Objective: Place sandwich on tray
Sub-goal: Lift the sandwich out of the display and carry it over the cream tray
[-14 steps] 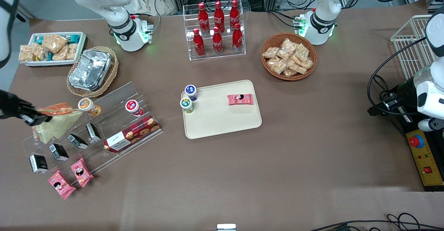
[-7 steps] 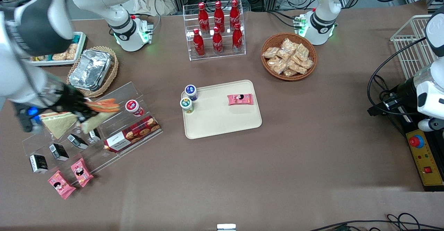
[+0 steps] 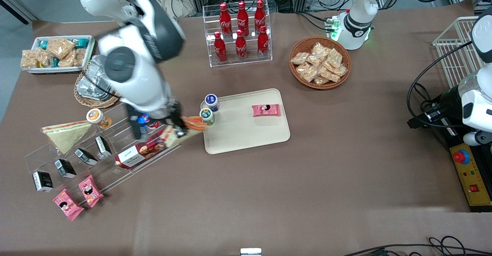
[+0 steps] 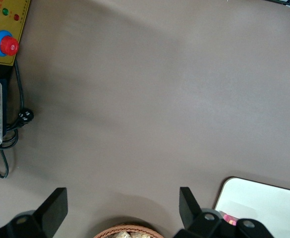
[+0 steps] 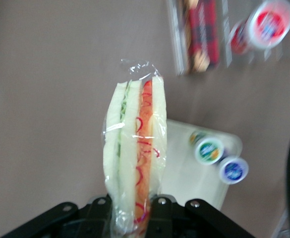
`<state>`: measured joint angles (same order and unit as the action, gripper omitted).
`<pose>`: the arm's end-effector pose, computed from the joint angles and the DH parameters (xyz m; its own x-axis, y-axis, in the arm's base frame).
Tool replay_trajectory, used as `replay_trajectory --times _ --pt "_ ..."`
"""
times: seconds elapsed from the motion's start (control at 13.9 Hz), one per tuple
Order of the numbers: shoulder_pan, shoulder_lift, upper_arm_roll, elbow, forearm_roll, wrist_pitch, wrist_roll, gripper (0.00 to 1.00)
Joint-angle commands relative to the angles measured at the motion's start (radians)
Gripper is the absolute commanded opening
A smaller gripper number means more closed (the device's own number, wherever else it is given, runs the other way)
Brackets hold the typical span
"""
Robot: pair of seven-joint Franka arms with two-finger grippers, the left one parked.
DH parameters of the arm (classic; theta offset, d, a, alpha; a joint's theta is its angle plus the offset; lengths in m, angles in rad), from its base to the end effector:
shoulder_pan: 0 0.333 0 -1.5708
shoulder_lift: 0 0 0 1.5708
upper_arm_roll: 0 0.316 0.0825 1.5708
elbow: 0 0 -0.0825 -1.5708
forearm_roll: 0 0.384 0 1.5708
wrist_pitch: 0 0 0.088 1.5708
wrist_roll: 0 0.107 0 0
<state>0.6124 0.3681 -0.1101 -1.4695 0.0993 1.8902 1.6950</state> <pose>0.5839 0.3412 0.4756 0.3510 -0.9343 -0.0626 -0.9361 -0.3485 -0.0469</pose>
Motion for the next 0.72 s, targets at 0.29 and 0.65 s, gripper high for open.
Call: replay_trajectory --times 0.29,0.65 --pt "0.188 0.262 -0.017 0.006 -0.004 0.285 0.267 0.0" --pt "0.263 0.31 -0.017 -0.051 -0.004 0.394 0.379 0.0"
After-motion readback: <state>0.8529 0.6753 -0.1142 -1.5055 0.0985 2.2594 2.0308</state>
